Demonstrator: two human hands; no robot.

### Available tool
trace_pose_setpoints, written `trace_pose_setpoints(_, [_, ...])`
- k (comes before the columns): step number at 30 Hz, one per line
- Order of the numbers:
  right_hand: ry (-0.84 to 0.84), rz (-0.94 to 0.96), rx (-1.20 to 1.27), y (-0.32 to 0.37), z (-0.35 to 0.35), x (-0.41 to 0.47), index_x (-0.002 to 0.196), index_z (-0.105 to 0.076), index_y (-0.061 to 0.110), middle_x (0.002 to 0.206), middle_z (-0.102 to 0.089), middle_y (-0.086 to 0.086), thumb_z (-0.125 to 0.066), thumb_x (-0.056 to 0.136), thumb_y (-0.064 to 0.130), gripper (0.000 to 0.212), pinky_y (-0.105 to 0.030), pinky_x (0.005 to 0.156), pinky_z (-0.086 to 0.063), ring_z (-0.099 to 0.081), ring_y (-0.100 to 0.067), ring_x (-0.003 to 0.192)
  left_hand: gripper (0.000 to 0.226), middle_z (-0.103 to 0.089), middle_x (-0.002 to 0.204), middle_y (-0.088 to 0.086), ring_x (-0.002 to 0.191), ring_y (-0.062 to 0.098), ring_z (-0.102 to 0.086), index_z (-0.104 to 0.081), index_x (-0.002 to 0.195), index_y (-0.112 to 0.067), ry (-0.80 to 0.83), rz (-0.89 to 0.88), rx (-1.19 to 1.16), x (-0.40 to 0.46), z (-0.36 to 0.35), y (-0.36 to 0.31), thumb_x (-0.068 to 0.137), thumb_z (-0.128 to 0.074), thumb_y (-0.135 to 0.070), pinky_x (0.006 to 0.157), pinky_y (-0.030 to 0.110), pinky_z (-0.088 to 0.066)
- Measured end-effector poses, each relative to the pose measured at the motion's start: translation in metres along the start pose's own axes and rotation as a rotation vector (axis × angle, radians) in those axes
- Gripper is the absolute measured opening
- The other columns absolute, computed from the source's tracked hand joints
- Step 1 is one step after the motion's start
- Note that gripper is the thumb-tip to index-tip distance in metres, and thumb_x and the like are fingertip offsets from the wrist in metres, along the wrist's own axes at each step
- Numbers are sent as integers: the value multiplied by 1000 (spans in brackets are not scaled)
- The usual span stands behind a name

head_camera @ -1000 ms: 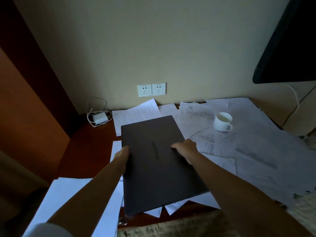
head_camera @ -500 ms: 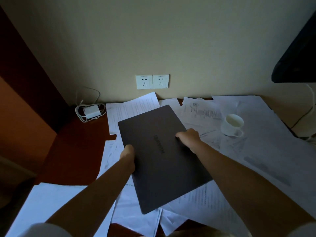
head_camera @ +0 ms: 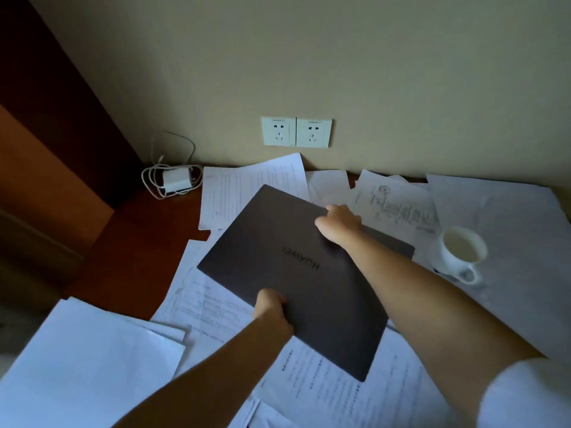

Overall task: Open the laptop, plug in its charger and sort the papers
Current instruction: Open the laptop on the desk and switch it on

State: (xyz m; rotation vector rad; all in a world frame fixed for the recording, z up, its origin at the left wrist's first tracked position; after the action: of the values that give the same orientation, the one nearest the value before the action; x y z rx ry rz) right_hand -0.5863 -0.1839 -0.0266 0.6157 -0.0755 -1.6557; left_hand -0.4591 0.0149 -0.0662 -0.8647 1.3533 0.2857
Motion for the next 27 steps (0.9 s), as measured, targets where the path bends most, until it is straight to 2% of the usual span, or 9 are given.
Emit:
trace_pose_setpoints(2, [-18,75,-60,2,0,13,111,-57,14,112,-56,-9,-42,83,25,34,-39,91,-38,-53,-30,101,15,-48,69,10,62,29,-49,-37,64,-7,14,30,-37,3,-13,15,77,-36,0,53,31,-41])
trace_pose_setpoints(5, [-30,162,-89,2,-4,29,104,-59,13,102,-58,-8,-43,81,22,30,-38,88,-39,-55,-29,96,18,-40,67,7,61,21,-42,-35,63,-10,-7,53,-67,2,-24,33,72,-37,5,57,28,-37])
trace_pose_setpoints(8, [-16,235,-72,2,-13,40,113,-60,13,105,-58,-7,-45,83,21,34,-37,89,-36,-55,-28,100,19,-35,67,8,61,21,-37,-33,63,-10,-8,80,-124,3,-34,46,57,-35,8,59,27,-37])
trace_pose_setpoints(11, [-10,300,-62,5,-23,48,119,-59,14,113,-58,-7,-47,84,24,38,-37,92,-35,-54,-28,105,21,-31,66,7,59,22,-34,-29,62,-10,17,96,-147,5,-45,57,52,-34,8,55,26,-39])
trace_pose_setpoints(15, [-7,361,-45,10,-31,56,110,-63,14,109,-59,-5,-48,84,24,32,-37,94,-35,-56,-27,101,21,-34,69,9,62,24,-38,-32,65,-7,36,131,-97,4,-52,66,59,-35,13,62,29,-42])
trace_pose_setpoints(18, [-15,386,-29,12,-30,63,110,-63,15,112,-59,-5,-47,85,24,31,-37,95,-35,-55,-27,103,19,-37,75,10,67,25,-43,-38,70,-2,19,139,-62,4,-52,65,79,-34,15,62,29,-45])
trace_pose_setpoints(22, [-7,388,-17,8,-29,74,123,-58,15,124,-55,-6,-47,88,26,38,-38,99,-32,-52,-27,112,26,-32,71,9,64,25,-43,-34,63,-3,-12,130,-40,4,-56,60,79,-32,18,66,34,-50])
trace_pose_setpoints(27, [6,357,-32,-6,-33,83,117,-60,13,117,-55,-7,-47,87,25,35,-37,97,-34,-53,-27,107,25,-40,72,13,62,27,-49,-45,70,2,-33,144,10,17,-55,57,77,-28,19,57,35,-54])
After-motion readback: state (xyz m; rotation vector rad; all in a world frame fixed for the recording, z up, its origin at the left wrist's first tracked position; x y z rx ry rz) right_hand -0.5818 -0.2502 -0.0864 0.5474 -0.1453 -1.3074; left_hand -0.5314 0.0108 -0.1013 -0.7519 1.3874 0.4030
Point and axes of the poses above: each hand's wrist, its own x-axis towards the middle knuckle, its own z-axis out of the back of the hand, y = z × x, the point moved 7 cm from there along x, towards the middle knuckle
